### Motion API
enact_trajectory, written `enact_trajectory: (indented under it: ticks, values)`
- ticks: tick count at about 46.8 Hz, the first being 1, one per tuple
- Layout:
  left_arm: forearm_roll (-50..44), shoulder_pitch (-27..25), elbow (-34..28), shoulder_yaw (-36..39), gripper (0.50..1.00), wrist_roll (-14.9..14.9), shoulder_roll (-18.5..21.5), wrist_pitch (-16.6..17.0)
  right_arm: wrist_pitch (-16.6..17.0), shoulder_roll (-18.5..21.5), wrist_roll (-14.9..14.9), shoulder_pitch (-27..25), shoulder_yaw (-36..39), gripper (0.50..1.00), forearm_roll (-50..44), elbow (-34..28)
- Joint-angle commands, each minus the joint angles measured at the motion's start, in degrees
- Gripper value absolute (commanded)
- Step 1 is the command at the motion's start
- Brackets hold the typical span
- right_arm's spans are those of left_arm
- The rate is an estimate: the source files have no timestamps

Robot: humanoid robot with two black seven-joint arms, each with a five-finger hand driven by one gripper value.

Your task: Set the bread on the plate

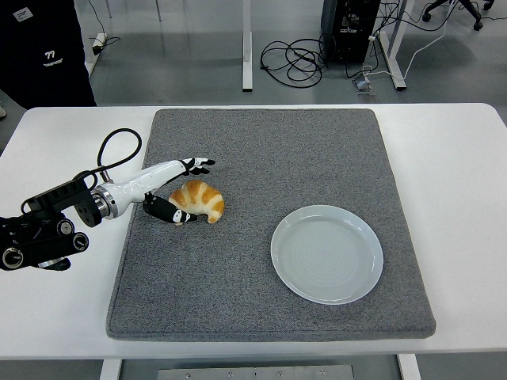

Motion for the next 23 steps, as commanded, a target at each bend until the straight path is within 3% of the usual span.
enact_trajectory:
  ticks: [1, 8, 21, 23]
  values:
    - [0.00, 0.42, 0.90, -0.01, 0.875, -0.26, -0.60, -0.01, 0.00, 0.00, 0.01, 0.02, 0.00, 1.000, 0.00, 0.00]
    - [-0.35, 1.22, 2.74, -0.01, 0.839, -1.66, -1.66, -0.01, -0.09, 0.00, 0.01, 0.02, 0.00, 1.000, 0.00, 0.00]
    - [-0.44, 1.66, 3.10, 0.16, 0.542, -2.81, -2.28, -0.19, -0.09, 0.00, 0.01, -0.07, 0.00, 1.000, 0.00, -0.09]
    - [-0.53, 1.66, 3.10, 0.08, 0.522, -2.98, -2.28, -0.19, -0.09, 0.00, 0.01, -0.07, 0.00, 1.000, 0.00, -0.09]
